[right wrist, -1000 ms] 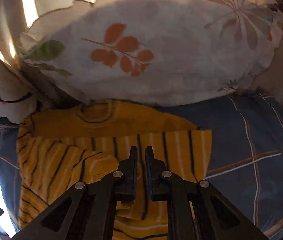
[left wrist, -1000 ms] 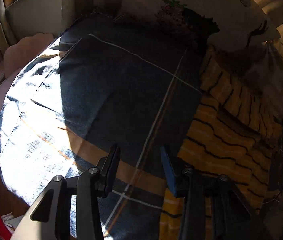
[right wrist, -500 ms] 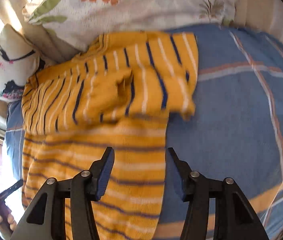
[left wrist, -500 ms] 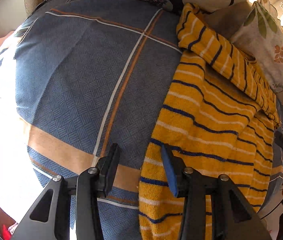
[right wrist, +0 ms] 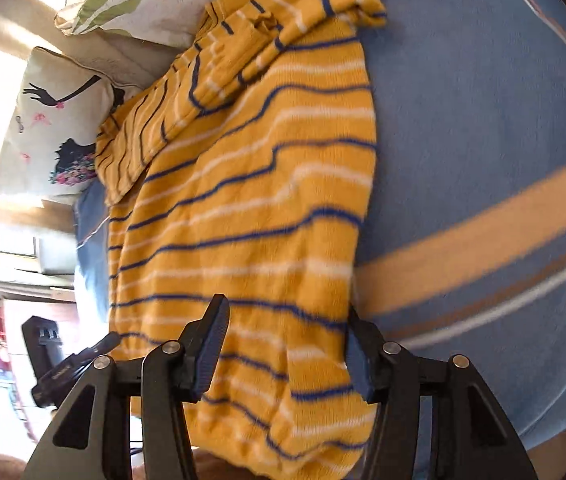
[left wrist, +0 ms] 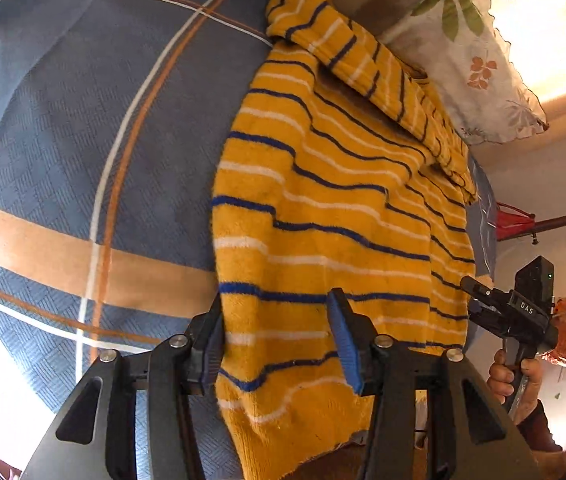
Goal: Fold small clothes
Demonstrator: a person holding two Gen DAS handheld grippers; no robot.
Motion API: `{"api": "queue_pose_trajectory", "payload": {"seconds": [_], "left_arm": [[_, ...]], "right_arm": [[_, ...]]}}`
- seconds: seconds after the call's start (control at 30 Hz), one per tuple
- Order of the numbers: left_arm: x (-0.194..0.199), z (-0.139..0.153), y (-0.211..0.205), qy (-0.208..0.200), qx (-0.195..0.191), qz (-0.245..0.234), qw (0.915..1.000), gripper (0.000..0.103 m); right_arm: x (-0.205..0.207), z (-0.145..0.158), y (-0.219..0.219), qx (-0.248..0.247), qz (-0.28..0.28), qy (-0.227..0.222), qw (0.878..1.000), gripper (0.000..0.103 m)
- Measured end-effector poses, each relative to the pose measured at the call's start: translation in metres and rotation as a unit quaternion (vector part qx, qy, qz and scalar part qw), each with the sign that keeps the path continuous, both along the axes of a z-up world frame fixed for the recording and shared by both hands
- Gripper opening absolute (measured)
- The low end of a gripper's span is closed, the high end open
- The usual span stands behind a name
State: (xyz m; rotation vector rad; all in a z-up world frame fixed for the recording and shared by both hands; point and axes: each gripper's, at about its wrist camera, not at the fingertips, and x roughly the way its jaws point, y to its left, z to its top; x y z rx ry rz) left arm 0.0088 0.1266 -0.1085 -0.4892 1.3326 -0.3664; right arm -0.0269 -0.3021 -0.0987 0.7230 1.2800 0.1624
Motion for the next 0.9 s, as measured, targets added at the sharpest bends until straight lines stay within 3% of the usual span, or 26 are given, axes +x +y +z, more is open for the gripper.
{"api": "queue_pose_trajectory", "payload": {"seconds": [0.07, 0.17, 0.2, 0.23, 0.27, 0.3, 0.33, 0.37, 0.4, 0.53, 0.67, 0.9], "left_arm": [[-0.005, 0.001, -0.008, -0.011, 0.005, -0.003, 0.9999, 0.058], [-0.010, 0.003, -0.020, -0.015, 0.029, 0.007, 0.9994, 0.058], [-0.013, 0.006, -0.020, -0.016, 0.047, 0.015, 0.9987, 0.053], [-0.013, 0.006, -0.023, -0.013, 0.063, 0.020, 0.9977, 0.024], [-0.013, 0.003, -0.026, -0.002, 0.067, 0.020, 0.9975, 0.009], [-0.014, 0.002, -0.024, 0.004, 0.065, 0.032, 0.9973, 0.011], [-0.015, 0.002, -0.023, 0.005, 0.064, 0.047, 0.9968, 0.011], [-0.016, 0.004, -0.023, 0.006, 0.069, 0.055, 0.9961, 0.011], [-0.019, 0.007, -0.024, 0.002, 0.079, 0.063, 0.9949, 0.010], [-0.039, 0.032, -0.030, -0.027, 0.105, 0.082, 0.9908, 0.009], [-0.067, 0.052, -0.034, -0.042, 0.112, 0.103, 0.9876, 0.008], [-0.109, 0.057, -0.043, -0.030, 0.106, 0.126, 0.9859, 0.008]], "right_arm": [[-0.012, -0.003, 0.002, 0.023, 0.000, 0.004, 1.000, 0.059], [-0.028, -0.006, 0.007, 0.051, 0.009, 0.002, 0.999, 0.059], [-0.033, -0.006, 0.011, 0.059, 0.020, 0.001, 0.998, 0.059], [-0.035, -0.007, 0.013, 0.065, 0.029, -0.002, 0.997, 0.059], [-0.040, -0.008, 0.016, 0.070, 0.042, -0.006, 0.997, 0.059], [-0.044, -0.009, 0.018, 0.070, 0.055, -0.012, 0.996, 0.057], [-0.045, -0.008, 0.020, 0.063, 0.070, -0.017, 0.995, 0.045], [-0.045, -0.008, 0.020, 0.050, 0.089, -0.015, 0.995, 0.033], [-0.043, -0.009, 0.022, 0.040, 0.109, -0.006, 0.993, 0.011], [-0.043, -0.009, 0.012, 0.060, 0.136, -0.011, 0.989, 0.010], [-0.056, 0.011, 0.006, 0.087, 0.171, -0.041, 0.981, 0.010], [-0.082, 0.022, -0.019, 0.080, 0.197, -0.048, 0.976, 0.010]]}}
